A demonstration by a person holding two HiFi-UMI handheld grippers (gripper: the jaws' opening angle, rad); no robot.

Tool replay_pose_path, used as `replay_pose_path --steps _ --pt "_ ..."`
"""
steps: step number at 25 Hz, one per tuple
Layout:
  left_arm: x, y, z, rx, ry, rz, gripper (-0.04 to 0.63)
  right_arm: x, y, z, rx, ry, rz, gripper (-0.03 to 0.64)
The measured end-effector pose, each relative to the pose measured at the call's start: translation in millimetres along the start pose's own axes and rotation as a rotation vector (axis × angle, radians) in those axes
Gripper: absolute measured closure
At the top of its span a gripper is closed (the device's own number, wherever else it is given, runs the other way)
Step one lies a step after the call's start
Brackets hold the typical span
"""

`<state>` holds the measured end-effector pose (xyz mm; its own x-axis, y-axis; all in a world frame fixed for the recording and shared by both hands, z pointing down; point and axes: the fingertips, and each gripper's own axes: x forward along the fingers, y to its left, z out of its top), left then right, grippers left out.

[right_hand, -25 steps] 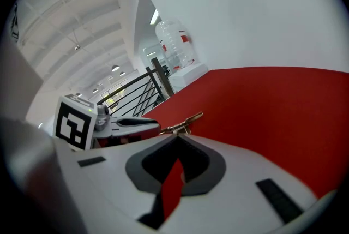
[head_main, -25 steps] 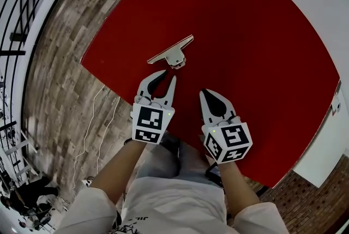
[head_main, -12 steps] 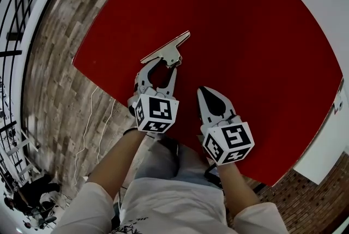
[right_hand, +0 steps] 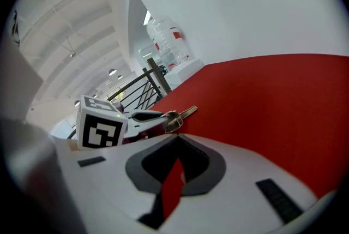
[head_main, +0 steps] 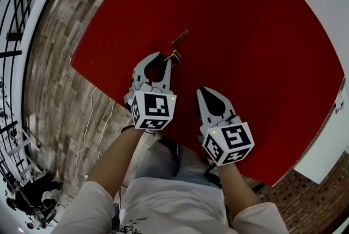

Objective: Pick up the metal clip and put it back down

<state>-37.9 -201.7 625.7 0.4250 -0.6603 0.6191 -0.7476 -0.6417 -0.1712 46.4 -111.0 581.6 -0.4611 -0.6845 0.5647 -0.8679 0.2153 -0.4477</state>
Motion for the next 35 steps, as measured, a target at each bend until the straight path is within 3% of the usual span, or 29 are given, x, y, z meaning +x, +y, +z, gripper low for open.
replay_pose_path --steps 7,15,27,35 --pt "-3 14 15 -0.118 0.012 -0.071 0.548 3 3 10 0.007 -0.002 0.011 0.613" --pt "-16 15 14 -0.318 0.007 -0.133 0.555 -1 5 12 0.009 -0.006 0.023 0.614" --pt "-44 7 17 -0.360 -0.029 -0.148 0.559 -16 13 14 -0.008 -0.023 0.032 0.613" --pt "-95 0 59 -0.371 -0.129 -0.166 0.560 -48 18 36 -0.052 -0.058 0.013 0.614"
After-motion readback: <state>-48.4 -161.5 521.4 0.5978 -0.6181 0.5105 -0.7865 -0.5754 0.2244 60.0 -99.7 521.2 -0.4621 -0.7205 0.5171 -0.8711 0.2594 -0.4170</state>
